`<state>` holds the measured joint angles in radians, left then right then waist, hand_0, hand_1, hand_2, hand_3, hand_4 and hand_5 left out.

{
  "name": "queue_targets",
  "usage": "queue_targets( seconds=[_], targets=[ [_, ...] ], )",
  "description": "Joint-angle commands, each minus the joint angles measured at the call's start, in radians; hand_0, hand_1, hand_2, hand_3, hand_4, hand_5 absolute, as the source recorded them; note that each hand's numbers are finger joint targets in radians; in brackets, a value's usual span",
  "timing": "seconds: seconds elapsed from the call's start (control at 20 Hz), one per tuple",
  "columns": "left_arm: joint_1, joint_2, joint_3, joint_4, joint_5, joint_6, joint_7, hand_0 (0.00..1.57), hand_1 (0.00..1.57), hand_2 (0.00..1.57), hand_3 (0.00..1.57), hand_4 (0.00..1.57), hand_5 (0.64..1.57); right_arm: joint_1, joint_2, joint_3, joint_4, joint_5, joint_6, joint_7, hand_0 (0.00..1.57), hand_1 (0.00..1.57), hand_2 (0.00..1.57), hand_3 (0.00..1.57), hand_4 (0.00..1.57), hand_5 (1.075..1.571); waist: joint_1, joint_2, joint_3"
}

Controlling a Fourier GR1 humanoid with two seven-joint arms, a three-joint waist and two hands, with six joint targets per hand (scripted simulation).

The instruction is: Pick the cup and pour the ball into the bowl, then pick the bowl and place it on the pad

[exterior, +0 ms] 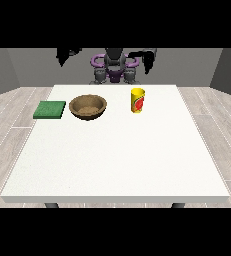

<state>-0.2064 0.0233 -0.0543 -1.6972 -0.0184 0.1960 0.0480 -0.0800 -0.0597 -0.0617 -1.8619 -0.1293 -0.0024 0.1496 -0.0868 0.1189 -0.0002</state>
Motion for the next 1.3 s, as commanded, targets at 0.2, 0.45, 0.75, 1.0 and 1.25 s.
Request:
queue_targets(
  seconds=[0.2,0.45,0.75,1.0,1.25],
  targets=[
    [-0.024,0.039,0.085,0.274,0.038,-0.087,-0.275,0.0,0.0,0.0,0.0,0.36,1.483,-0.069,-0.083,-0.13,0.08,-0.097,0.074,-0.076,0.0,0.0,0.0,0.0,0.68,1.551,-0.01,0.098,-0.0002],
    [-0.024,0.011,0.095,0.491,0.015,-0.09,-0.433,0.0,0.0,0.0,0.0,0.0,1.451,-0.009,-0.089,-0.13,0.14,-0.1,0.124,-0.127,0.0,0.0,0.0,0.0,0.67,1.559,-0.018,0.056,0.0],
    [-0.15,0.046,0.152,0.685,0.04,-0.131,-0.478,0.0,0.0,0.0,0.0,0.16,1.432,-0.034,-0.11,-0.17,0.261,-0.109,0.161,-0.204,0.0,0.0,0.0,0.0,0.67,1.562,-0.005,0.03,0.0002],
    [-0.223,0.047,0.191,0.851,0.033,-0.114,-0.61,0.0,0.0,0.0,0.0,0.18,1.423,-0.089,-0.153,-0.2,0.288,-0.139,0.176,-0.168,0.0,0.0,0.0,0.0,0.68,1.564,-0.025,0.072,-0.0001],
    [-0.259,0.053,0.265,0.998,0.066,-0.088,-0.74,0.0,0.0,0.0,0.0,0.89,1.555,-0.057,-0.146,-0.173,0.209,-0.136,0.201,-0.187,0.0,0.0,0.0,0.0,0.67,1.566,-0.089,0.131,-0.0006]
  ],
)
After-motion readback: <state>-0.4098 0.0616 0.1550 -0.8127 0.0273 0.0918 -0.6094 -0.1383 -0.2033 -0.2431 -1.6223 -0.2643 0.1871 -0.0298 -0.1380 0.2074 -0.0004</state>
